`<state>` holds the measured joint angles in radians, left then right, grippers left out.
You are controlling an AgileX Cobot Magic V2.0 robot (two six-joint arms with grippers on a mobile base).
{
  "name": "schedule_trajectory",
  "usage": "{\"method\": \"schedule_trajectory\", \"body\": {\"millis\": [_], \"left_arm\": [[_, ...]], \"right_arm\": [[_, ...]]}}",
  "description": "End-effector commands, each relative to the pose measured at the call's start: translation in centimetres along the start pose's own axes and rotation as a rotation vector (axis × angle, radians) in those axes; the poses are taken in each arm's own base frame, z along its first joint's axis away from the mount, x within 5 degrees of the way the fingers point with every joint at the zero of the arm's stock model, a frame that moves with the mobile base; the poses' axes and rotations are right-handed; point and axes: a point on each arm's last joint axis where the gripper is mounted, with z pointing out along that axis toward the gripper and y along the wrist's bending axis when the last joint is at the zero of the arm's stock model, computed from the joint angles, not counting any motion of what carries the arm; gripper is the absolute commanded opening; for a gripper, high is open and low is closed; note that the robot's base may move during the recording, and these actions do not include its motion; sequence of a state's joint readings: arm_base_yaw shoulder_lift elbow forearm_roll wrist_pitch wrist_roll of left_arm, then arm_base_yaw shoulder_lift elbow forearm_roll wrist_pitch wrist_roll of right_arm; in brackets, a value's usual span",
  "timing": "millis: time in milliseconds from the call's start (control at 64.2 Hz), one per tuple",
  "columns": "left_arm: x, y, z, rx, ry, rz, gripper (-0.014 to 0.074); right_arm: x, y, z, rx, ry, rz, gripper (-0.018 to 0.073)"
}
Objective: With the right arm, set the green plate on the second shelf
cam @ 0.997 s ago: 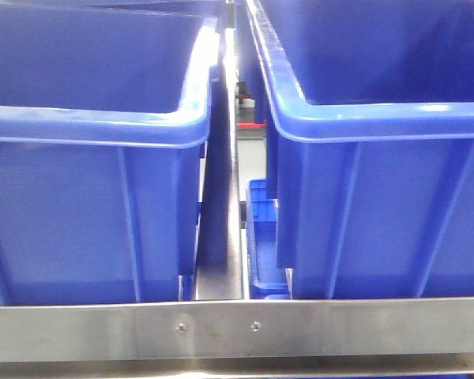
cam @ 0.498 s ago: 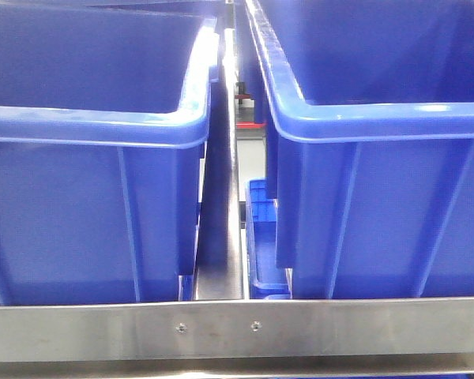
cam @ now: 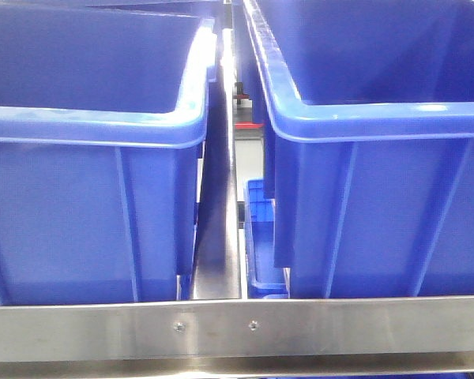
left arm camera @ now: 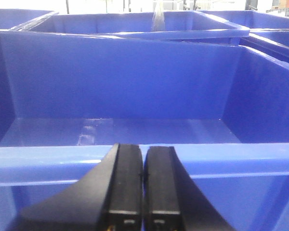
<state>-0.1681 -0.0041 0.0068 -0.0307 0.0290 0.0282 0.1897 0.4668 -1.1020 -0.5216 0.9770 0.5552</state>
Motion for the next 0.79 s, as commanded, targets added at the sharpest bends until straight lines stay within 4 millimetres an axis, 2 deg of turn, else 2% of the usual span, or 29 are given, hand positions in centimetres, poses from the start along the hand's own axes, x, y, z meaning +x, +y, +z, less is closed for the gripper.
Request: {"method": "schedule_trajectory", "body": {"millis": [0, 140, 374, 545, 670, 779], "left_arm": [[0.5, 0.0, 0.0, -0.002, -0.065, -0.005, 0.013], [0.5, 0.0, 0.0, -0.002, -0.065, -0.005, 0.013], [0.5, 0.0, 0.0, -0.002, -0.065, -0.005, 0.013], [0.5, 0.0, 0.0, -0.002, -0.065, -0.005, 0.013], [0.5, 0.0, 0.0, -0.002, -0.065, -0.005, 0.013], [0.5, 0.0, 0.0, -0.002, -0.065, -0.005, 0.013]], "right_arm": [[-1.0, 0.1, -0.7, -0.039, -0.165, -0.021, 0.0056], [1.1, 0.3, -1.5, -0.104, -0.268, 0.003, 0.0056], [8.1, 1.7, 0.0, -0.349, -0.344, -0.104, 0.0056], [11.9, 1.7, 0.9, -0.376, -0.376, -0.237, 0.0056], [14.9, 1.4, 2.0, -0.382, -0.394, -0.19, 0.0056], [16.5, 0.9, 2.3, -0.368, -0.462, -0.173, 0.0056]]}}
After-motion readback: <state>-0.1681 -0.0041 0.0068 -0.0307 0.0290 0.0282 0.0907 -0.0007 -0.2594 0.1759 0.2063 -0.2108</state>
